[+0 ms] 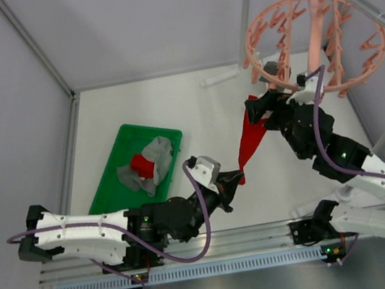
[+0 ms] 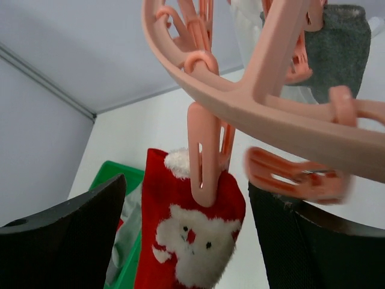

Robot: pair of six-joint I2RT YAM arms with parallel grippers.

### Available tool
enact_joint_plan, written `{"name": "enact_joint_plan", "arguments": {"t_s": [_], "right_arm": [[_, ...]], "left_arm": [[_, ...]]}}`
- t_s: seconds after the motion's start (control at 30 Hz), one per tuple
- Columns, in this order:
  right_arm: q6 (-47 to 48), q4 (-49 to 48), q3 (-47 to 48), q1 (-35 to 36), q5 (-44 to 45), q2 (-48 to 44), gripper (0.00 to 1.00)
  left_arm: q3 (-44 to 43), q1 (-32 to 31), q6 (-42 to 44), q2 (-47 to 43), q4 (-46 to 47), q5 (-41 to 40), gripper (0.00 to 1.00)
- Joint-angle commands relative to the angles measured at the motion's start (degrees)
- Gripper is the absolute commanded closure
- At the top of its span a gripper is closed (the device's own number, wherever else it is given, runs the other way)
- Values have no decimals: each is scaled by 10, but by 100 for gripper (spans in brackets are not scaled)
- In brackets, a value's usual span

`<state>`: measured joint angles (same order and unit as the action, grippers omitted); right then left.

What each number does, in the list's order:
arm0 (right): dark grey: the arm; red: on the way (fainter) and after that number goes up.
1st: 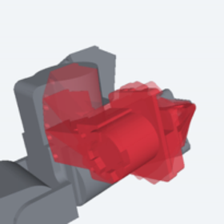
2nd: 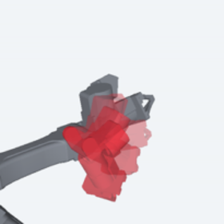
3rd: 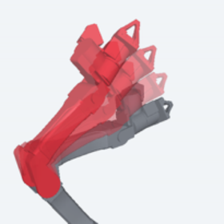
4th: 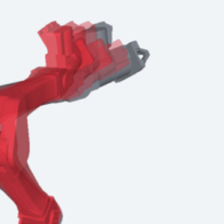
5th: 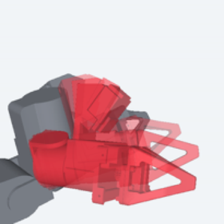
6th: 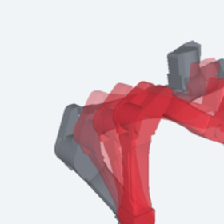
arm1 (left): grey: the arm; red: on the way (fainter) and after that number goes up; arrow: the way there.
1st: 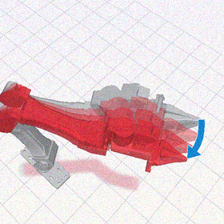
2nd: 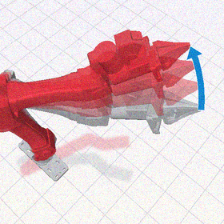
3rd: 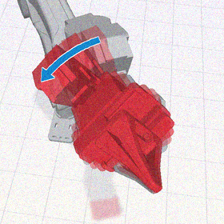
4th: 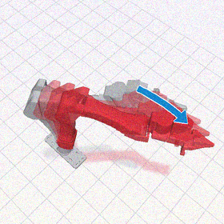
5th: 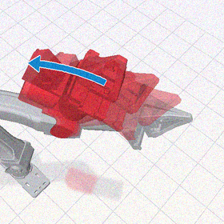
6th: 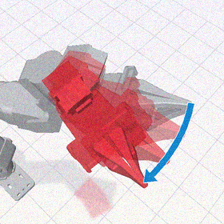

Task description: Remove the socks clipped to the hanger

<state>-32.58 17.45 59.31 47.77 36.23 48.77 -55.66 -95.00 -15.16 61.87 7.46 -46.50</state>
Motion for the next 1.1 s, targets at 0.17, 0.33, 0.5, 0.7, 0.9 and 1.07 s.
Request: {"name": "enact_joint_plan", "arguments": {"t_s": [0.17, 0.33, 0.5, 0.7, 0.9, 1.07], "right_arm": [[36, -234, -110, -3, 27, -75, 23], [61, -271, -145, -3, 26, -110, 23], [76, -282, -175, -3, 41, -159, 23], [96, -358, -231, -3, 40, -191, 25], [103, -399, -245, -4, 29, -177, 26], [91, -427, -255, -6, 11, -169, 28]], "left_arm": [[-23, -4, -8, 7, 3, 12, 100], [-25, -4, 0, 16, 4, 4, 100], [-30, -4, 2, 26, 3, 9, 100], [-45, -4, 0, 39, 3, 34, 100], [-46, -4, -2, 39, 3, 39, 100], [-42, -3, -5, 33, 4, 39, 100]]}}
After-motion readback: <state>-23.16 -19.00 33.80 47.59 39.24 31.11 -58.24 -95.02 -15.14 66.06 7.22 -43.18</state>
